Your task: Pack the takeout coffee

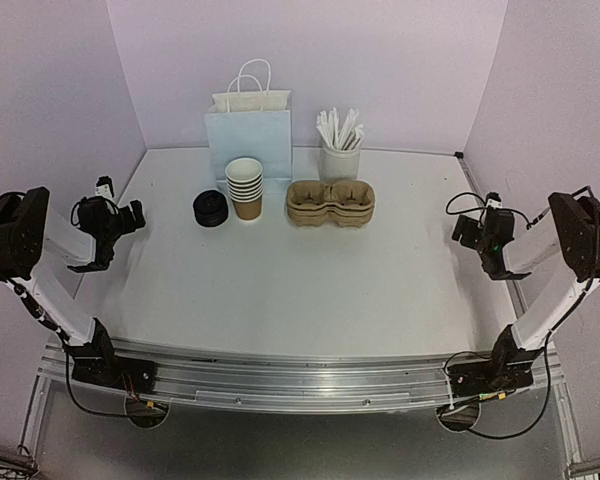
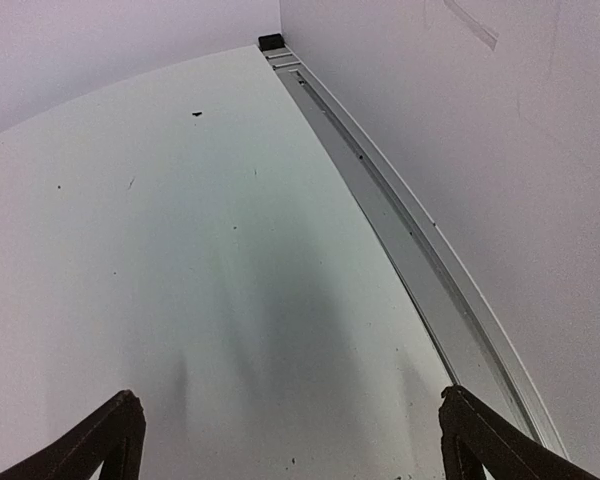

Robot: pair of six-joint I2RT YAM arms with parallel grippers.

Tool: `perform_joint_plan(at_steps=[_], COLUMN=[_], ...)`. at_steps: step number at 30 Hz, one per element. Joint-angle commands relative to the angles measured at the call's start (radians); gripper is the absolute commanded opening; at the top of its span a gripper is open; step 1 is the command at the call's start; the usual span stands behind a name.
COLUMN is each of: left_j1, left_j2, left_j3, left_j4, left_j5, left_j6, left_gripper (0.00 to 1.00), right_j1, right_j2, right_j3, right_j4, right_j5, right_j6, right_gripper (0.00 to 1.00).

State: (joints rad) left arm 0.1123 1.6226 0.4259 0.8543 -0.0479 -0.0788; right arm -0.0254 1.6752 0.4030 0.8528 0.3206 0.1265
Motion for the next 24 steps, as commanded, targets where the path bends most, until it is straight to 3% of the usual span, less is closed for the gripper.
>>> perform_joint_plan(at_steps=[1,5,13,19,22,24], left_j1=[0.007,0.007,0.006,0.006,0.006,0.004], left_j2=[0.002,0.003,-0.026,-0.234,-0.357,-0.427], left_j3=[0.015,0.015,0.007,0.135,0.201,0.246], left_j4=[0.004,0.006,0.002,-0.347,-0.477,-0.577], left_j5=[-0.009,-0.009,-0.031,-0.04,0.063,0.292], left_j6=[-0.006,-0.006,-0.012,-0.003,0.077,0.233], left_gripper=[1.0,1.0,1.0,1.0,1.0,1.0], right_j1=[0.004,0.004,0.005,0.009,0.019,0.081], right_j2=[-0.039,-0.069,-0.362,-0.443,-0.444,-0.436], right_j3=[0.017,0.018,0.149,0.393,0.492,0.558], right_j4=[0.016,-0.012,-0.431,-0.903,-1.055,-1.128], right_j5=[0.018,0.003,-0.022,-0.152,-0.201,-0.219], right_j6=[-0.003,-0.014,0.095,0.269,0.35,0.388], right_gripper=[0.98,0.98,0.97,0.94,0.9,0.9])
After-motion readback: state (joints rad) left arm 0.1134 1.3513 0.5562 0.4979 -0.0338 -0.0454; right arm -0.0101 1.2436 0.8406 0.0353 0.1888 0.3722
